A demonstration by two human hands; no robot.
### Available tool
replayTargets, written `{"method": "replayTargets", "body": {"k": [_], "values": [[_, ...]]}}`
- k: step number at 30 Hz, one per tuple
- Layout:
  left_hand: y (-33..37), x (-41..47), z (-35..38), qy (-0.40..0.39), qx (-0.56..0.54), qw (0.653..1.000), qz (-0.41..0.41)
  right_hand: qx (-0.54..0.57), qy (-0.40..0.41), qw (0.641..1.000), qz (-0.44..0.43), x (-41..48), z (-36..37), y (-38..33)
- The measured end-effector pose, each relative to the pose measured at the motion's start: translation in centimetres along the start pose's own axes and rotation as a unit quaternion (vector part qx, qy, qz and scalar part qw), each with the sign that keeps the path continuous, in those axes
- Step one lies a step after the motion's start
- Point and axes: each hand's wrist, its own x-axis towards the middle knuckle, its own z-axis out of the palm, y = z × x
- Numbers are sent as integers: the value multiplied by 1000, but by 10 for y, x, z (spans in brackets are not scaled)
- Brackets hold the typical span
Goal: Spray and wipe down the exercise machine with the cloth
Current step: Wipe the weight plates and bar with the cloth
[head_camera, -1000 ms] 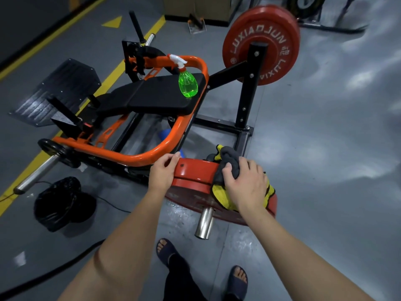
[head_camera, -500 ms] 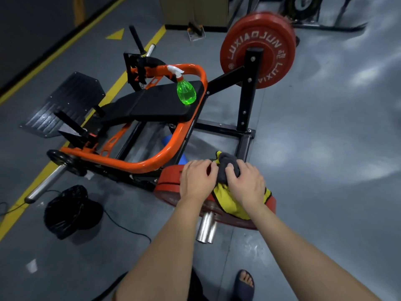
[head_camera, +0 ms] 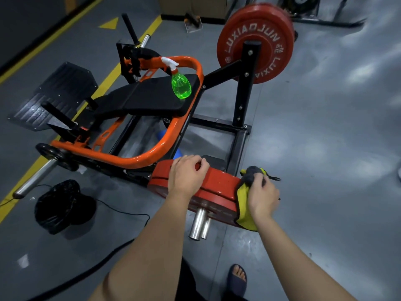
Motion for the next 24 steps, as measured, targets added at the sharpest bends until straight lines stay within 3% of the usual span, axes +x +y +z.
{"method": "replayTargets", "body": {"k": [4,7,11,16,24], "values": [[-6,5,4,25,-15,999,17,-103,1,986,-129,-39,15,-45],[-14,8,5,35,-25,999,22,-104,-1,965,-242,-55,23,-52],[-19,10,4,35,-47,998,31,-108,-65,939,-320,-35,8,-33],[-24,12,9,21,-68,997,22,-88,-79,955,-274,-12,-7,-10],[-40,16,1,20,-104,994,11,-190,-45,950,-244,-31,-1,-39]]}}
